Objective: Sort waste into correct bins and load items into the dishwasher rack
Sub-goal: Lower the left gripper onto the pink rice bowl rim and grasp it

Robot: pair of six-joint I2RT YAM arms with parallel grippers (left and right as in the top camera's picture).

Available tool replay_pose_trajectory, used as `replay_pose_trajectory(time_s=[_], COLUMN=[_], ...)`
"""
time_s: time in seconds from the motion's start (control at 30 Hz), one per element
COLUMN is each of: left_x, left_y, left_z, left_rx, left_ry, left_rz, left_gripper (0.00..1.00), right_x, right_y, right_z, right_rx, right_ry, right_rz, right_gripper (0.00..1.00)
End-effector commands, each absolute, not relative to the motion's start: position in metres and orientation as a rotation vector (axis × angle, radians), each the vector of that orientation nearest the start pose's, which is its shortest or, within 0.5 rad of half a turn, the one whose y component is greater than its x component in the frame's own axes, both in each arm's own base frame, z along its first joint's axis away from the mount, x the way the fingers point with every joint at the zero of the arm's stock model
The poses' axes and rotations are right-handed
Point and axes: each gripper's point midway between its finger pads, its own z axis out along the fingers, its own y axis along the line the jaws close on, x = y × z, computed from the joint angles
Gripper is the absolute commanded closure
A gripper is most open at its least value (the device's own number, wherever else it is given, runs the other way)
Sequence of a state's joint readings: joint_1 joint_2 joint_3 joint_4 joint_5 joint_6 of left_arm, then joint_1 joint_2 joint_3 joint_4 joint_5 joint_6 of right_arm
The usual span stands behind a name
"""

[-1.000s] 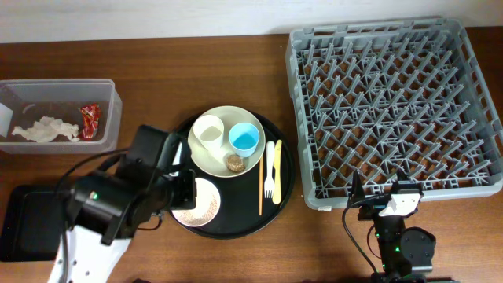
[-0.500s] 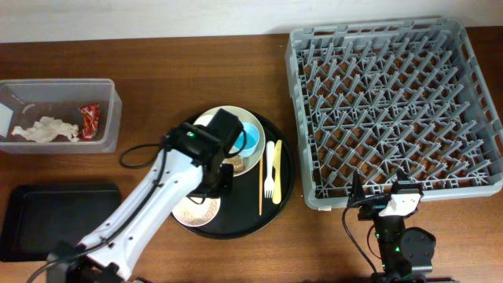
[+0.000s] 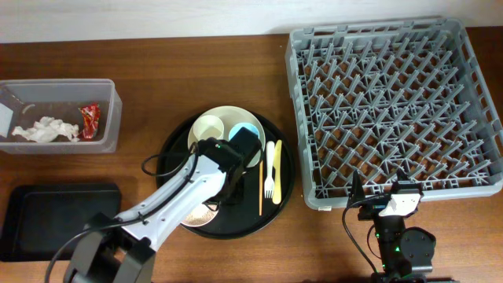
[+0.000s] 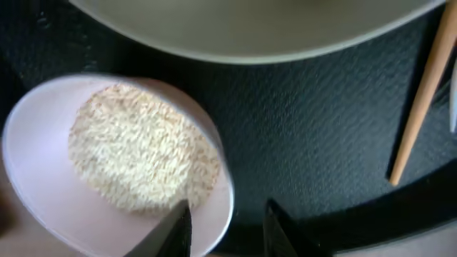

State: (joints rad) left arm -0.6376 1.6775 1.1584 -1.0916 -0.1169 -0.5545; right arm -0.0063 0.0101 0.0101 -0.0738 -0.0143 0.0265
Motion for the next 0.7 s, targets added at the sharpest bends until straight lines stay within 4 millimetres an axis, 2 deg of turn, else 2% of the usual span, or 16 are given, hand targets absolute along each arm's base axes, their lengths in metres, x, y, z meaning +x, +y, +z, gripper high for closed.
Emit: replay_pose_trajectory(time_s=[0.0, 0.37, 0.5, 0.67], left_x=[0.232, 0.23, 0.225, 0.225], left_y=[-0.145, -0.144, -0.141, -0.141], left_z=[0.045, 0.036, 0.025, 0.025], left_rx=[0.131, 0.131, 0.131, 0.131], left_ry=[3.105, 3.1, 3.106, 3.105], left_rz=[0.22, 0.214, 0.216, 0.214], left_gripper=[0.67, 0.67, 0.67, 0.68], right_x=[0.246, 0.246, 0.246, 0.246], right_y=[0.0, 0.0, 0.0, 0.0], right_z=[0.156, 0.156, 0.156, 0.156], right_rx=[0.027, 0.026, 0.027, 0.027], right_ry=[1.648, 1.648, 1.648, 1.648], right_rz=[0.029, 0.029, 0.029, 0.029], right_gripper=[0.02, 0.02, 0.02, 0.02])
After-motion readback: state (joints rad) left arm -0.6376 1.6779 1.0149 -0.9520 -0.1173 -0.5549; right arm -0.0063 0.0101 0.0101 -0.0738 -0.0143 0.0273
